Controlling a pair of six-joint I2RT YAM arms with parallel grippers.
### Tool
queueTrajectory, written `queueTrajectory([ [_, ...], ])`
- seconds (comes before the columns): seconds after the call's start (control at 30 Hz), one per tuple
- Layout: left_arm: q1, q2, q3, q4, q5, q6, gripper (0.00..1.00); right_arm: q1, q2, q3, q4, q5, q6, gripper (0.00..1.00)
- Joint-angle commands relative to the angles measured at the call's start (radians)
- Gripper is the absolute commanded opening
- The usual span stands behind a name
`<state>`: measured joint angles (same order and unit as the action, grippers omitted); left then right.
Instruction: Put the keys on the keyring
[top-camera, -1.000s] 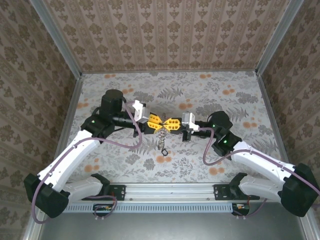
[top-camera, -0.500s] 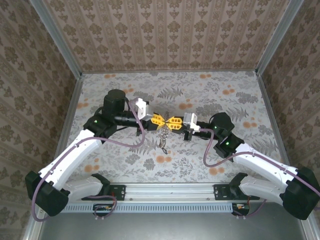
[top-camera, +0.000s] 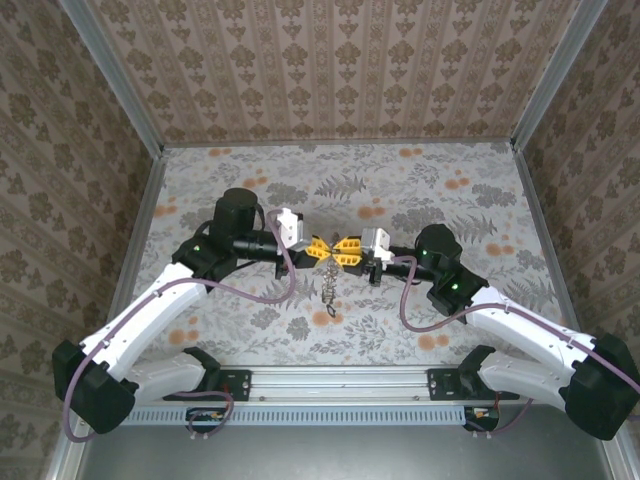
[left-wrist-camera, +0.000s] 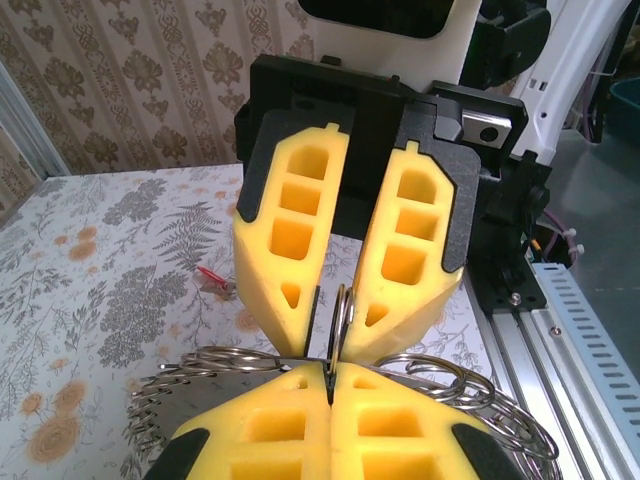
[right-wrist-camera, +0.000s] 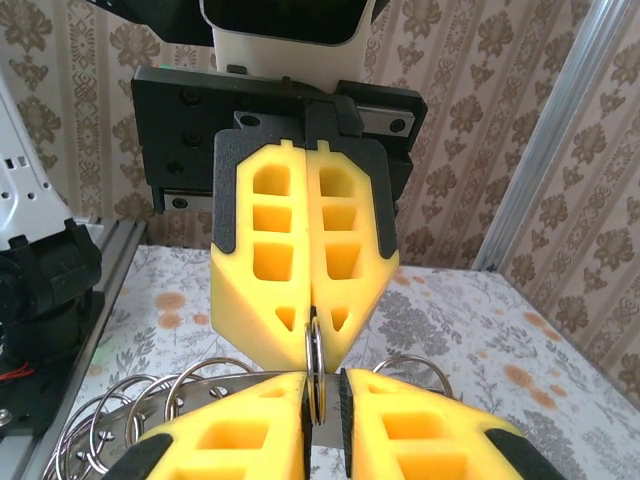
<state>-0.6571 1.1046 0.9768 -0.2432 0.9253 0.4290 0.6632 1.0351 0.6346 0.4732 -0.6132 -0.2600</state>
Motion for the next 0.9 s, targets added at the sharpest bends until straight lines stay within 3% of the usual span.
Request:
queueTrajectory([
  [0.0, -0.026, -0.022, -0.01, 0.029, 0.041, 0.042, 0.0, -0.01, -0.009, 0.007, -0.01, -0.011, -0.011, 0.19],
  [0.13, -0.023, -0.02, -0.013, 0.016, 0.029, 0.059, 0.0, -0.011, -0.015, 0.0, -0.008, -0.02, -0.012, 0.16],
  [0.33, -0.013, -0.017, -0.015, 0.012, 0.026, 0.063, 0.0, -0.02, -0.027, -0.015, 0.003, -0.025, -0.009, 0.23],
  [0.47, -0.012, -0.011, -0.023, 0.023, 0.033, 0.068, 0.0, -0.027, -0.029, -0.009, -0.015, -0.033, -0.013, 0.16],
  [0.6, -0.011, -0.009, -0.028, 0.03, 0.029, 0.07, 0.0, -0.031, -0.037, -0.018, -0.011, -0.025, -0.013, 0.22],
  [0.73, -0.01, -0.001, -0.028, 0.022, 0.029, 0.078, 0.0, -0.034, -0.04, -0.017, -0.009, -0.023, -0.012, 0.21],
  [0.87, -0.009, 0.005, -0.028, 0.019, 0.024, 0.083, 0.0, -0.034, -0.039, -0.015, -0.019, -0.032, -0.014, 0.08],
])
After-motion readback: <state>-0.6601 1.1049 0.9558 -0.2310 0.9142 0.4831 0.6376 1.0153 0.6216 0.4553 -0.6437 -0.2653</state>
